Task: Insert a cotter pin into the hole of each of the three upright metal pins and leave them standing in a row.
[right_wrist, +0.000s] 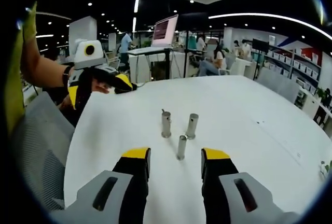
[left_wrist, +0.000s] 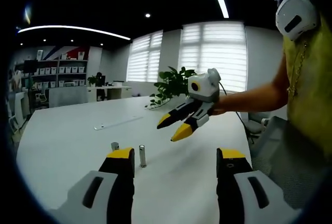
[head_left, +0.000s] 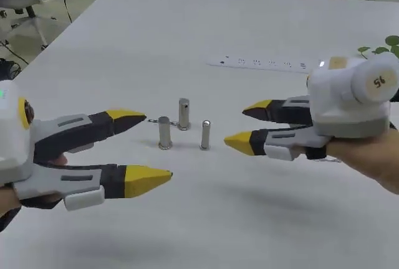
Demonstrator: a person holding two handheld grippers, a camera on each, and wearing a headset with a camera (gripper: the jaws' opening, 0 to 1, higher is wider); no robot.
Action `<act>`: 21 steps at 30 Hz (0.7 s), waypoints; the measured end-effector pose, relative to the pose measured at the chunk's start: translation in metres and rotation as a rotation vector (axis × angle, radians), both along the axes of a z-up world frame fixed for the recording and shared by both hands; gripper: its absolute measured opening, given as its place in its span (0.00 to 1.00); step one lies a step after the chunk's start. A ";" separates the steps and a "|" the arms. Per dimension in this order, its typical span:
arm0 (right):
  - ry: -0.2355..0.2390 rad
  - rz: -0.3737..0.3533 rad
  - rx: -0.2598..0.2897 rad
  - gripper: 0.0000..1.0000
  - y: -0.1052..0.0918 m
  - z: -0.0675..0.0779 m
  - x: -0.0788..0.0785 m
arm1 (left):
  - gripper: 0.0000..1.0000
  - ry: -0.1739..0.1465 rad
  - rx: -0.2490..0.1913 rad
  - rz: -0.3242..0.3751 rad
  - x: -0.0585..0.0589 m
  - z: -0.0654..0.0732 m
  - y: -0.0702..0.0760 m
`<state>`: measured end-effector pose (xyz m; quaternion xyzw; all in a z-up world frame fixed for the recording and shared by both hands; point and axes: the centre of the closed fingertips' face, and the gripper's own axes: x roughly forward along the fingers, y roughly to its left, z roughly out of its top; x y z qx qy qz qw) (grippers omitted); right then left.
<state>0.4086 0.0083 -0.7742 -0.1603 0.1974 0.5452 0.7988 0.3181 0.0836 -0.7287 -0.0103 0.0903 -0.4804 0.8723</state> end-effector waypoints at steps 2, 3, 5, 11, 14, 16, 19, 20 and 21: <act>0.004 -0.001 -0.008 0.36 0.006 -0.005 0.004 | 0.62 0.001 0.001 0.000 -0.005 0.001 -0.001; 0.005 -0.002 -0.007 0.35 0.009 -0.007 0.007 | 0.61 0.003 0.003 0.001 -0.007 0.000 -0.001; 0.025 0.001 0.002 0.33 0.016 -0.011 0.009 | 0.61 0.007 0.005 0.004 -0.011 0.000 -0.001; 0.037 0.002 -0.014 0.28 0.030 -0.023 0.017 | 0.59 0.021 0.011 0.009 -0.018 -0.002 -0.001; 0.048 -0.009 -0.014 0.26 0.033 -0.027 0.022 | 0.58 0.022 0.011 0.012 -0.018 -0.002 -0.001; 0.061 -0.013 -0.011 0.25 0.035 -0.029 0.024 | 0.58 0.022 0.009 0.012 -0.018 -0.002 -0.002; 0.067 -0.004 -0.017 0.24 0.039 -0.032 0.023 | 0.57 0.025 0.007 0.010 -0.019 -0.003 -0.005; 0.065 -0.003 -0.019 0.24 0.040 -0.032 0.023 | 0.57 0.025 0.007 0.009 -0.019 -0.003 -0.006; 0.063 -0.003 -0.024 0.24 0.040 -0.033 0.024 | 0.57 0.027 0.008 0.009 -0.019 -0.003 -0.007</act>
